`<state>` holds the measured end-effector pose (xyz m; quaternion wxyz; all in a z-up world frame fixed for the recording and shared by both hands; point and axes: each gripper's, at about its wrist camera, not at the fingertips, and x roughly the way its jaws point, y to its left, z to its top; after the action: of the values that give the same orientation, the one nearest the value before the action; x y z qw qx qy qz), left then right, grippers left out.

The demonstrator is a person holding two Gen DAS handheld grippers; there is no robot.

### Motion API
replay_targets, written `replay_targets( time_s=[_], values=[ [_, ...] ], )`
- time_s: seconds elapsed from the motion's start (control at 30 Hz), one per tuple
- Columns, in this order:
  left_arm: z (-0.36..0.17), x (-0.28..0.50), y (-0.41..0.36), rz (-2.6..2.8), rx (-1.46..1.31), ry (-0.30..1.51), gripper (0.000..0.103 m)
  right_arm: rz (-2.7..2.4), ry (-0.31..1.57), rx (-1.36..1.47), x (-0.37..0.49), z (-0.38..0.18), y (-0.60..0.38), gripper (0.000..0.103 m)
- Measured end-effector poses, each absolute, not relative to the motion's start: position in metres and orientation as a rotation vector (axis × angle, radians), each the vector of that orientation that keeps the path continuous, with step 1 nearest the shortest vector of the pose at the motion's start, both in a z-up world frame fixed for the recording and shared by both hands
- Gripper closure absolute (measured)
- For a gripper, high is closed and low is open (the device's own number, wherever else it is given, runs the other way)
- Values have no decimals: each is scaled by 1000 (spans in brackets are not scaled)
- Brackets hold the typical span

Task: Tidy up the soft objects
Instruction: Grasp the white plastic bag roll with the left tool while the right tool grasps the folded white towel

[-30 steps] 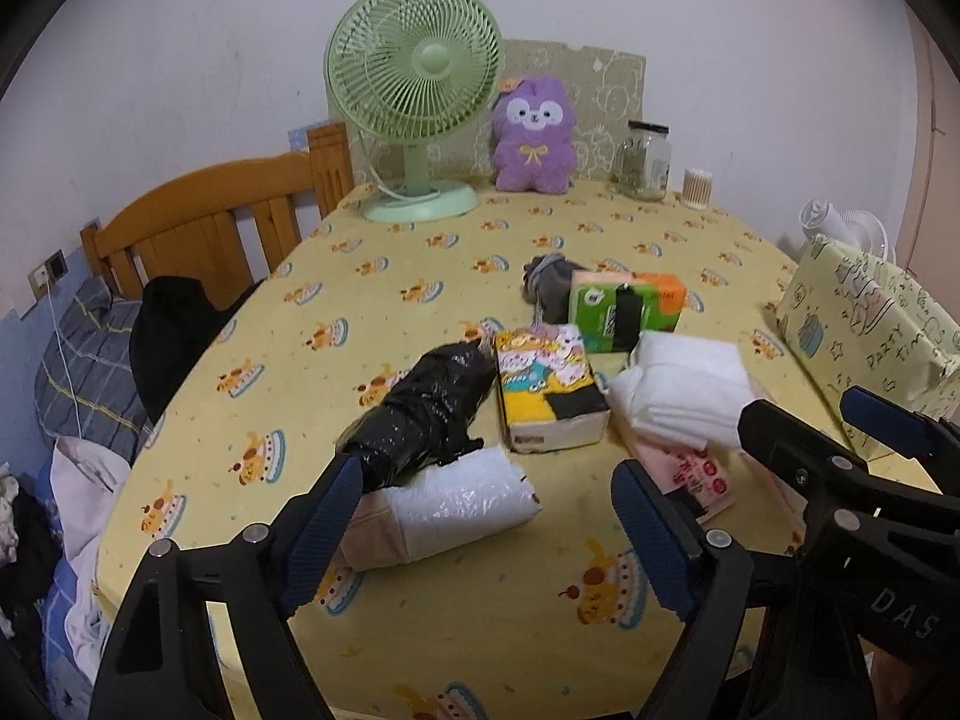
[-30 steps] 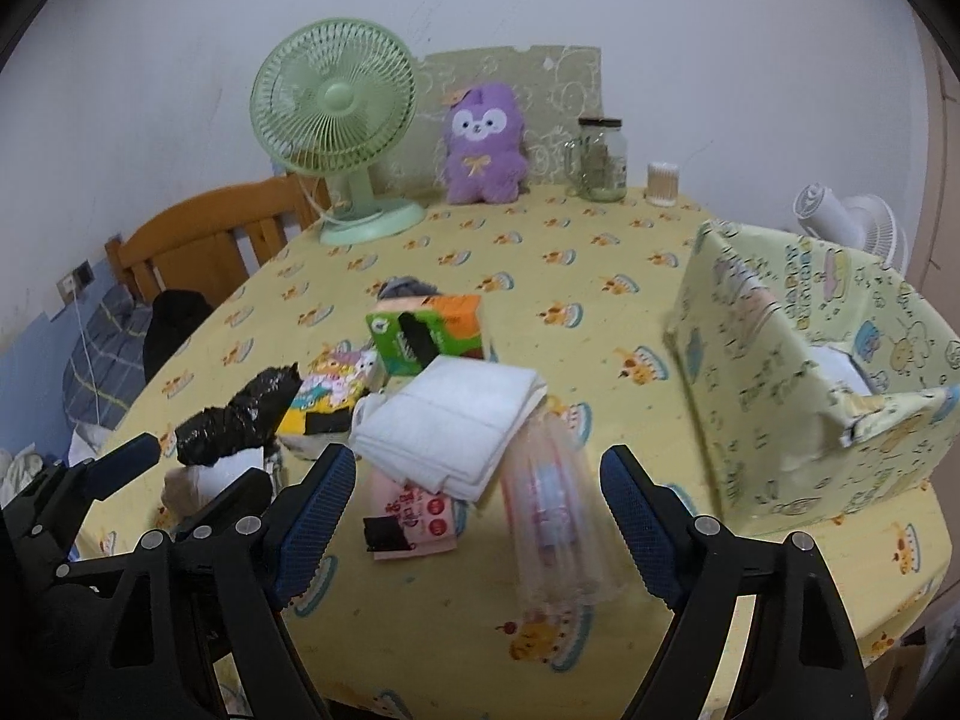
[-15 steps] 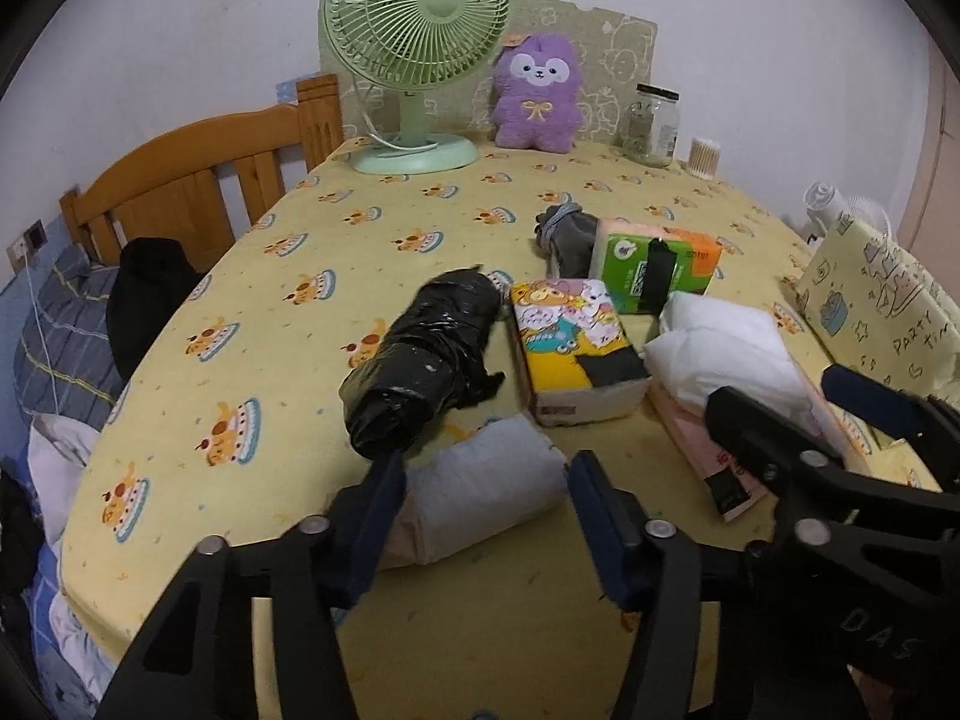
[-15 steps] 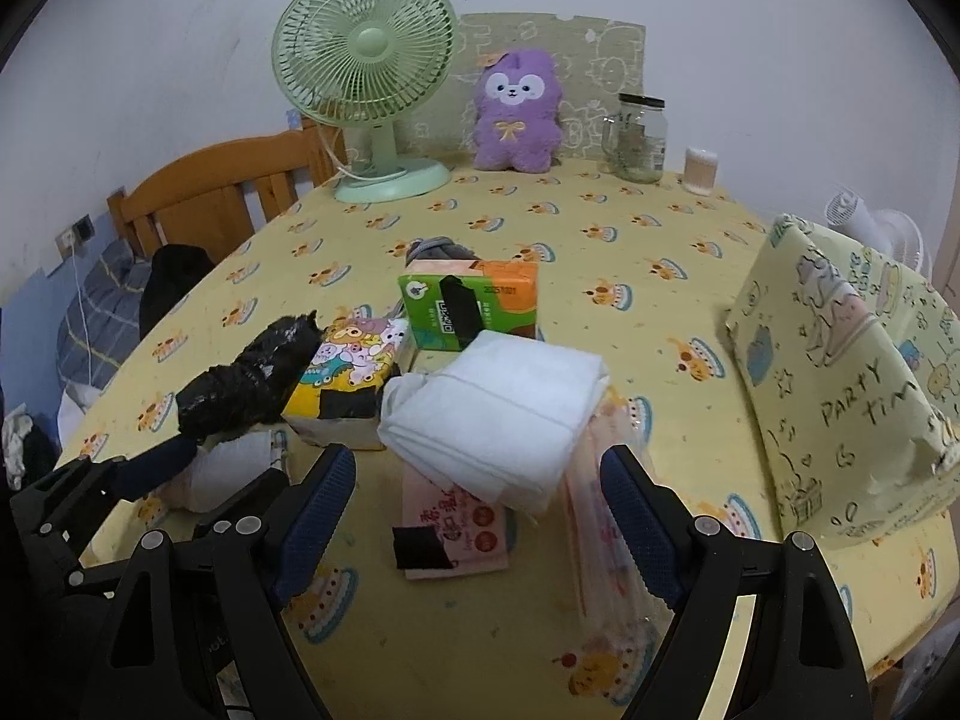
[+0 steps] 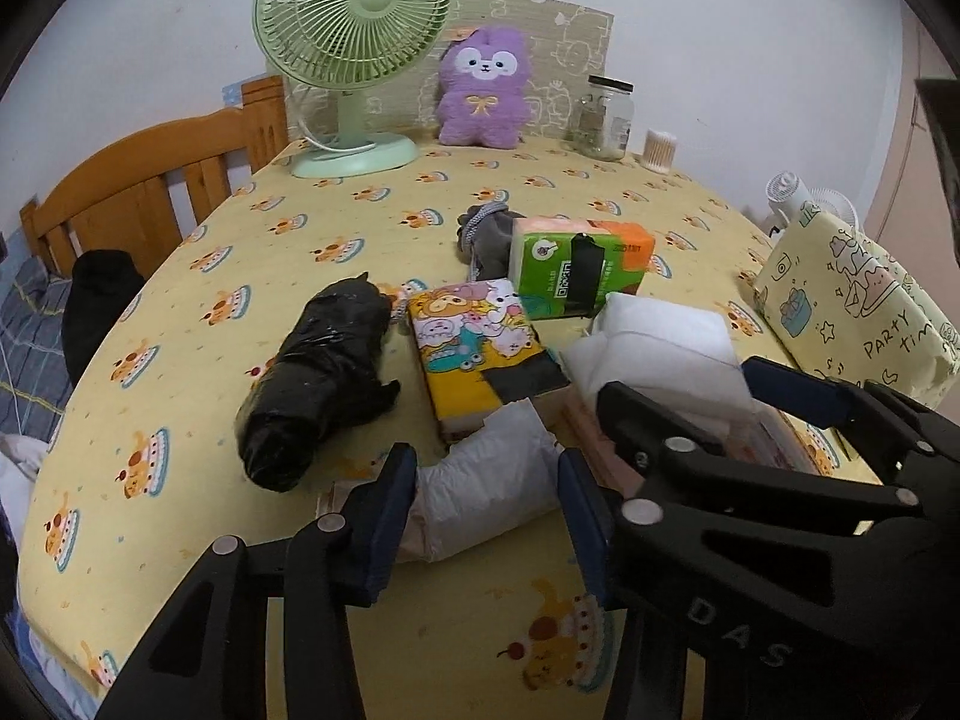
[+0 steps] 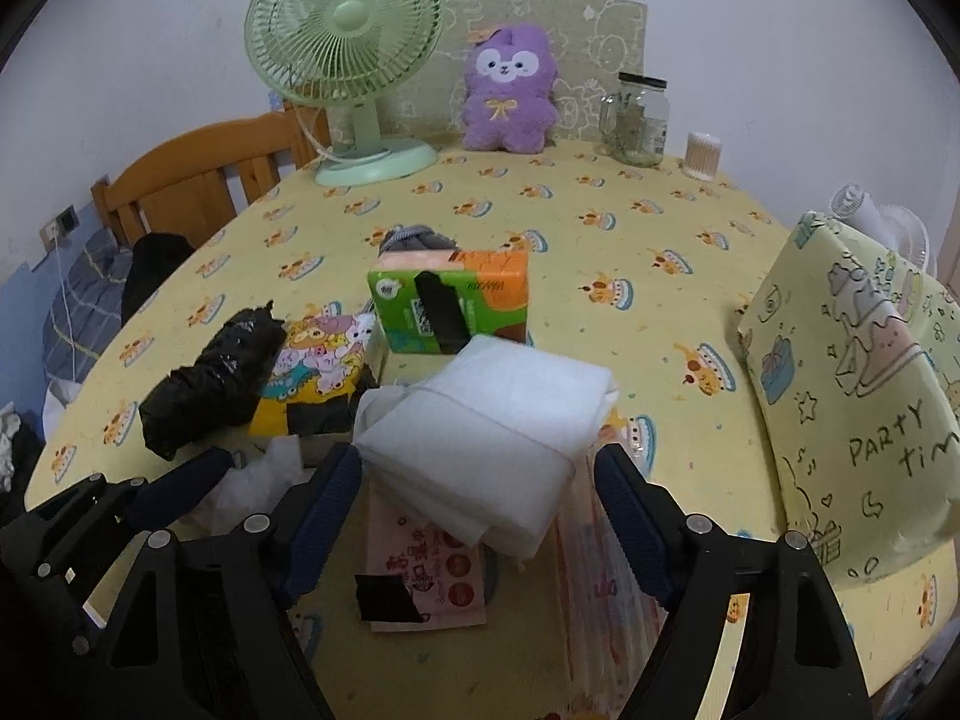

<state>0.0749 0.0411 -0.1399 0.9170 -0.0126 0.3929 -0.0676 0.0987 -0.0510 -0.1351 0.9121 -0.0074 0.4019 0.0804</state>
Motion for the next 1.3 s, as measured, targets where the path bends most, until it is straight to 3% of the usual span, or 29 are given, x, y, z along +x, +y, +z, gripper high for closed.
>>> replay_targets(
  time_s=[0.13, 0.23, 0.3, 0.4, 0.5, 0.93, 1.3],
  values=[
    [-140, 77, 38, -137, -21, 810, 53, 179, 850, 12, 102, -139, -55, 30],
    [-142, 77, 33, -136, 4, 804, 53, 193, 863, 24, 103, -142, -57, 45],
    [-142, 77, 32, -141, 12, 807, 53, 223, 863, 18, 101, -141, -56, 61],
    [-141, 77, 32, -137, 11, 811, 54, 234, 853, 9, 99, -140, -55, 74],
    [-139, 77, 31, -110, 4, 811, 57, 234, 848, 24, 99, -139, -58, 81],
    [-124, 66, 18, -106, 14, 782, 68, 222, 794, 20, 84, -118, -68, 83],
    [-103, 56, 7, -122, 34, 745, 68, 208, 750, 19, 70, -96, -77, 82]
  ],
)
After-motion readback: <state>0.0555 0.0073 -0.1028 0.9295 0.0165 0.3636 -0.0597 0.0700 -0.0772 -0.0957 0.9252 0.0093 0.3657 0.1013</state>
